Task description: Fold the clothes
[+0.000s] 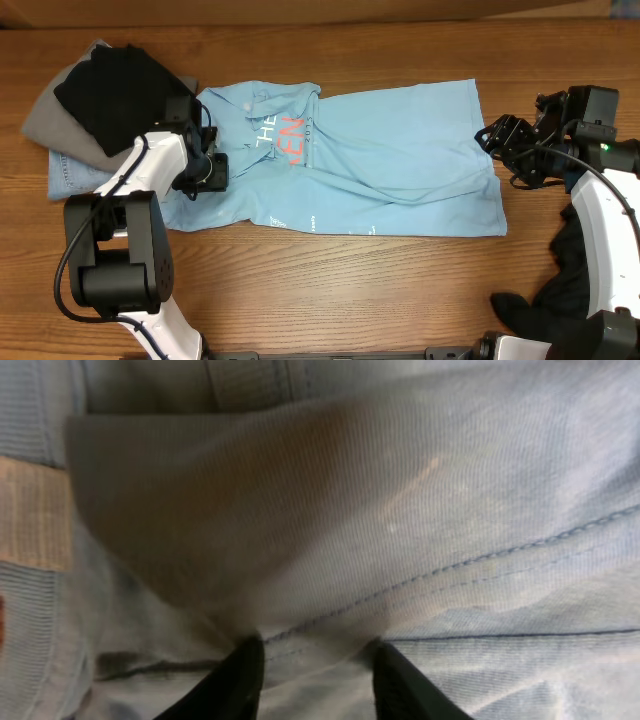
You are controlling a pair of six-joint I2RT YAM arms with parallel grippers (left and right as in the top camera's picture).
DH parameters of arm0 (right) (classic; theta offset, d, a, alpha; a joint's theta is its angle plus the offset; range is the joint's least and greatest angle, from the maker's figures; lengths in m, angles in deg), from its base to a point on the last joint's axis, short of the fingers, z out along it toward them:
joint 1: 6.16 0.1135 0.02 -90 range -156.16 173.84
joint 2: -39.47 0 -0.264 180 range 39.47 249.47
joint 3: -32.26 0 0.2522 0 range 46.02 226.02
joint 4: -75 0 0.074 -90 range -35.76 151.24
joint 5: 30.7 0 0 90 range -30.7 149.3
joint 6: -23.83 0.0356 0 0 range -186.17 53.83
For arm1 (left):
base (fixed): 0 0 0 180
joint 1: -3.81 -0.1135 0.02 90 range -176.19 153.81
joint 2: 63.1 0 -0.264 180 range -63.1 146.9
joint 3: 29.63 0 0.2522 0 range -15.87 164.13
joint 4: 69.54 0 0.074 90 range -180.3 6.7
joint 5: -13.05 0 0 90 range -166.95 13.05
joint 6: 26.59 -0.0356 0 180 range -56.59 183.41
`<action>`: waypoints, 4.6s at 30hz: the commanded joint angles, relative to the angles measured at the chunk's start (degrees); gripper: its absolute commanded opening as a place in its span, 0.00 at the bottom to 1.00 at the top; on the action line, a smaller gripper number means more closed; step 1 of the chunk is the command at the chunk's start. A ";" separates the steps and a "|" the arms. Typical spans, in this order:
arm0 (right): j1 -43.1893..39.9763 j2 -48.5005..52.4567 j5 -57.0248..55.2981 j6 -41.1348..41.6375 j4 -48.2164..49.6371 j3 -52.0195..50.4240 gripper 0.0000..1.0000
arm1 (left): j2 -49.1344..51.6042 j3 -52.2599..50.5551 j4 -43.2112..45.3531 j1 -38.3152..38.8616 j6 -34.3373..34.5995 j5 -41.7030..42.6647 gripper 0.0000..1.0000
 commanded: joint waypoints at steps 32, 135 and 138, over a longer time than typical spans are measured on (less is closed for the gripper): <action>0.22 -1.49 -0.55 -0.22 0.79 1.33 0.72 | 0.63 10.12 2.95 0.26 -0.52 -1.29 0.04; -7.43 15.65 -15.56 1.57 -8.09 -9.20 0.15 | -0.96 -2.67 -10.36 -24.20 7.58 -3.93 0.04; -7.43 15.54 -20.59 2.69 -12.52 -5.88 0.06 | -0.96 -0.96 -12.28 -24.41 7.52 -5.20 0.04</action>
